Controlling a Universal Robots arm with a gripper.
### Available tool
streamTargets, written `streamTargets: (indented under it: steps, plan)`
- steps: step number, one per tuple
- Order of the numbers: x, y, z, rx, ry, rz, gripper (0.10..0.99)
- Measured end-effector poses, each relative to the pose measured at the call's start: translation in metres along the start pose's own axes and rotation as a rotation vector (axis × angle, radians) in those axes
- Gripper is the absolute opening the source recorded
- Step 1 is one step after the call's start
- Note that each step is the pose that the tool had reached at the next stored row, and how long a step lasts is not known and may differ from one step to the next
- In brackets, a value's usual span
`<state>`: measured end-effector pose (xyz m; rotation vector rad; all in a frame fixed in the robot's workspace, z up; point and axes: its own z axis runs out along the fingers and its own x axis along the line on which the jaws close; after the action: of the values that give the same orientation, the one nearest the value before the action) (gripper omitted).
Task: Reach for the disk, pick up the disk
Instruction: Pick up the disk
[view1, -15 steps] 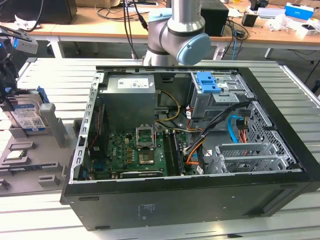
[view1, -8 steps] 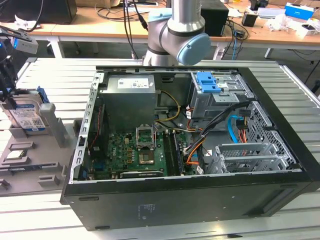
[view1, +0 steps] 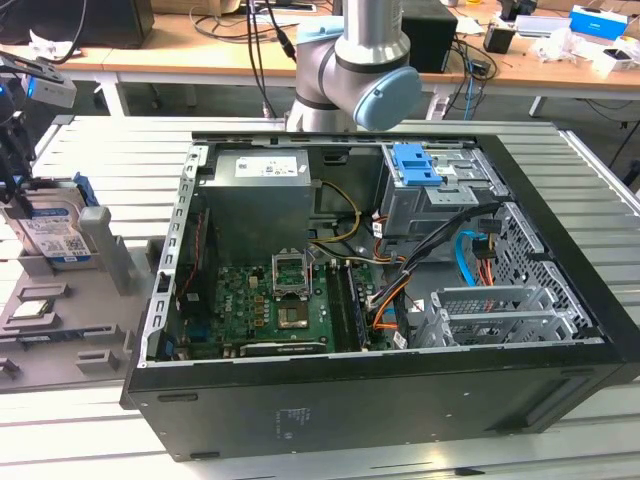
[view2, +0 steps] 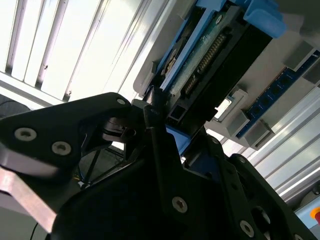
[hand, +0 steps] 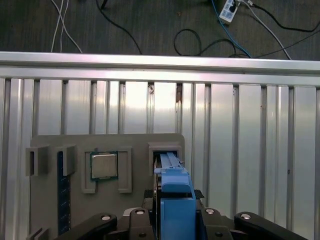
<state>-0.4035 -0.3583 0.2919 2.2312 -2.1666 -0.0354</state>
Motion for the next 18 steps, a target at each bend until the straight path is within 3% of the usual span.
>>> streamTargets:
  steps: [6, 18]
  plan:
    - [0.0, 0.0, -0.0012, 0.0, 0.0001, 0.0, 0.365]
    - [0.0, 0.0006, -0.0187, 0.0, 0.0001, 0.0, 0.365]
